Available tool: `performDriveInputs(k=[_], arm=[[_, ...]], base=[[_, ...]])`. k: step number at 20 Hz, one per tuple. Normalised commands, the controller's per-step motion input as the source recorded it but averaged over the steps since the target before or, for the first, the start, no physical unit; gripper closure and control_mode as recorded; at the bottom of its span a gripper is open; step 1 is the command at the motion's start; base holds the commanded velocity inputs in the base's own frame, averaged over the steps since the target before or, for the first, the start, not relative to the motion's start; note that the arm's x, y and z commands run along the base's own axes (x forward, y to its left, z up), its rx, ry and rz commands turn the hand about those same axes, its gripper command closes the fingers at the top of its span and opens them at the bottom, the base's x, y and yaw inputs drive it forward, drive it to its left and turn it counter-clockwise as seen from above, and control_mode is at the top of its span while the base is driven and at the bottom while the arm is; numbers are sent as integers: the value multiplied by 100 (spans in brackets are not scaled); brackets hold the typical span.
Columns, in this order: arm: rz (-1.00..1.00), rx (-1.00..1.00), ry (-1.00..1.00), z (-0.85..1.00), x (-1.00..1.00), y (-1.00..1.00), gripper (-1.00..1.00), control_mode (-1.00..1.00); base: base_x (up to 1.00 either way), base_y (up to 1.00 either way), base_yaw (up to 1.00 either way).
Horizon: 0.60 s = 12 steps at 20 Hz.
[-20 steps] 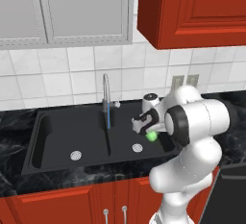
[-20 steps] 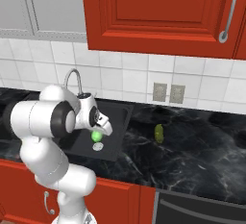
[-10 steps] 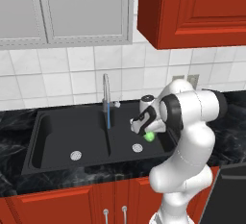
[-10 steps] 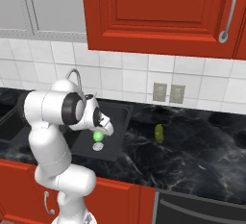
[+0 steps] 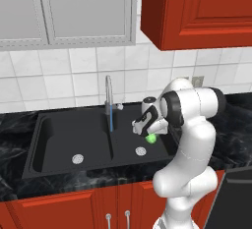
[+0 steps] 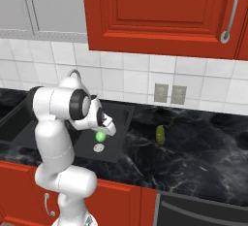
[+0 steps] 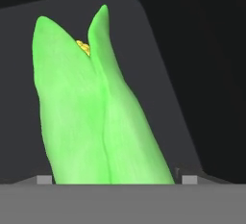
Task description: Turn on the sink faucet. Then move the corn from the counter to the sink. Turn off the sink. Move the vegetable from the sink to the pot next to the stove. Finally move the pot to the rear right burner.
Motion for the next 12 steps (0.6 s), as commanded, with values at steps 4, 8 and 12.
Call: performDriveInputs(k=[4,8,12], arm=[[0,0,0,-22,34,0,100,-100],[0,0,0,-24,35,0,100,-100],[0,0,0,-26,28,0,100,-100]], base=[[0,0,0],[0,0,0],[0,0,0]])
